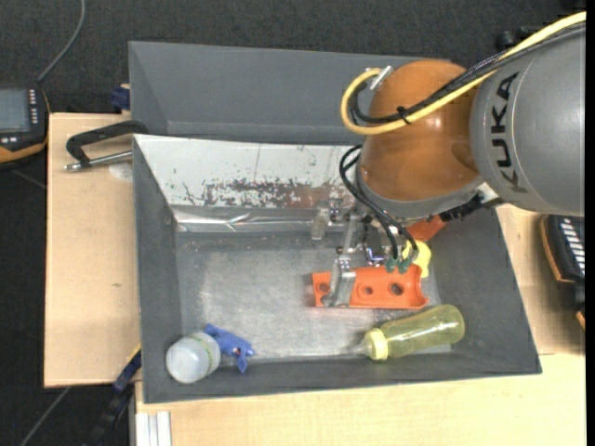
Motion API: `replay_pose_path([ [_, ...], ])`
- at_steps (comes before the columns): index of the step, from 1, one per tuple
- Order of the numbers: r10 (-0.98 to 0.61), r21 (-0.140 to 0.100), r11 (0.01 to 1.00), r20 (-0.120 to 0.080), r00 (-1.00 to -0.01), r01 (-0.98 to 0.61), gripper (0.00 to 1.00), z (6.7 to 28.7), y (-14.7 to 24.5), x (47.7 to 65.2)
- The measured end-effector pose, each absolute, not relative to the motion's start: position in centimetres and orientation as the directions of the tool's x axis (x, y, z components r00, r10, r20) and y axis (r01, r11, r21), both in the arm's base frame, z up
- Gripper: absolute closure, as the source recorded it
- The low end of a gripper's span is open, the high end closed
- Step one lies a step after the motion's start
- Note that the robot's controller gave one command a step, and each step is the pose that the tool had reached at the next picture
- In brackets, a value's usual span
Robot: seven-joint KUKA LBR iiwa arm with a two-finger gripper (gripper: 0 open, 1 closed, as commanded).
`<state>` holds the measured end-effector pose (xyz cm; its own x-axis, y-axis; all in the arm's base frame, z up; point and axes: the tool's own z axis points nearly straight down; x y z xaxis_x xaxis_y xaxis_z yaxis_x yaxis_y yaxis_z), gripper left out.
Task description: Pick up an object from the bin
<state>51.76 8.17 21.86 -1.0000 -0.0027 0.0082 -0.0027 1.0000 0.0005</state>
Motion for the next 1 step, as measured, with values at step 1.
replay_pose_path([
  [1, -0.001, 0.001, 1.000, -0.001, -1.000, -0.001, 0.00, 22.32, 8.12, 51.91],
])
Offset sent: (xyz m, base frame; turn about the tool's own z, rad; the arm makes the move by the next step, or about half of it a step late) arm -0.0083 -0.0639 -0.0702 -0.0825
